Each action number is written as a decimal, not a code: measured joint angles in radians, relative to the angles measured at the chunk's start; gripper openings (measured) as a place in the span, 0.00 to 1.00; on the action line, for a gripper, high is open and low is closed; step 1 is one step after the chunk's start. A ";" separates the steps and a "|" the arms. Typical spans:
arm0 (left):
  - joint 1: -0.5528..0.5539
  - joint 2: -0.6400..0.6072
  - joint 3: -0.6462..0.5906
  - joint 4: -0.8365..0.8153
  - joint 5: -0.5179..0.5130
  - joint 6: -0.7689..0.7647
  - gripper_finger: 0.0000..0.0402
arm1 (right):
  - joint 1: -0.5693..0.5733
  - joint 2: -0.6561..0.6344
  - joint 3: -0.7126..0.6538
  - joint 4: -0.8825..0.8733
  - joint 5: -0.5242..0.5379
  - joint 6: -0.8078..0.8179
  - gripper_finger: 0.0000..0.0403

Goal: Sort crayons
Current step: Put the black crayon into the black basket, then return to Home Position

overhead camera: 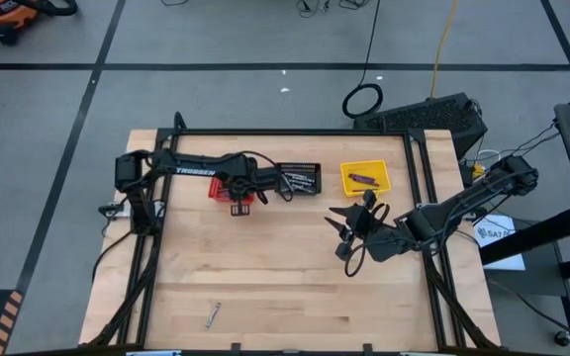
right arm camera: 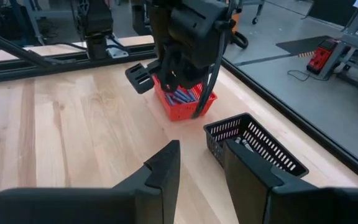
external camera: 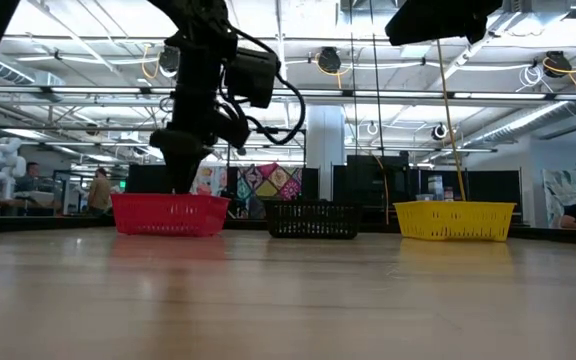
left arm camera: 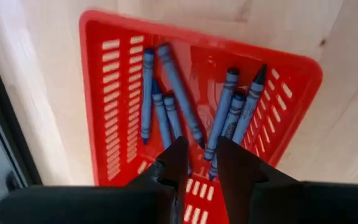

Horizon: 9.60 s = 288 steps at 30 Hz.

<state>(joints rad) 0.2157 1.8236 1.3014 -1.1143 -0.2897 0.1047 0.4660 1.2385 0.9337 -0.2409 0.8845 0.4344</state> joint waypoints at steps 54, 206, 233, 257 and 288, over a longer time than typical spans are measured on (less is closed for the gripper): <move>-0.814 -0.220 0.001 0.011 0.085 -1.179 0.19 | 0.000 0.000 0.000 -0.095 -0.082 0.141 0.27; 0.052 0.114 0.214 0.520 0.230 0.036 0.08 | -0.046 0.000 0.000 -0.348 -0.078 0.271 0.27; 0.006 -0.201 0.174 0.497 0.367 -0.012 0.21 | -0.010 -0.306 -0.001 -0.258 -0.464 -0.103 0.27; -0.164 -1.168 -0.746 1.039 0.319 -0.149 0.21 | -0.006 -1.128 -0.669 0.220 -0.724 -0.409 0.27; -0.331 -1.417 -1.294 1.345 0.232 -0.169 0.21 | -0.006 -1.234 -0.915 0.324 -0.726 -0.379 0.27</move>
<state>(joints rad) -0.1149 0.4065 0.0071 0.2310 -0.0572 -0.0643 0.4599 0.0048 0.0187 0.0828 0.1583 0.0552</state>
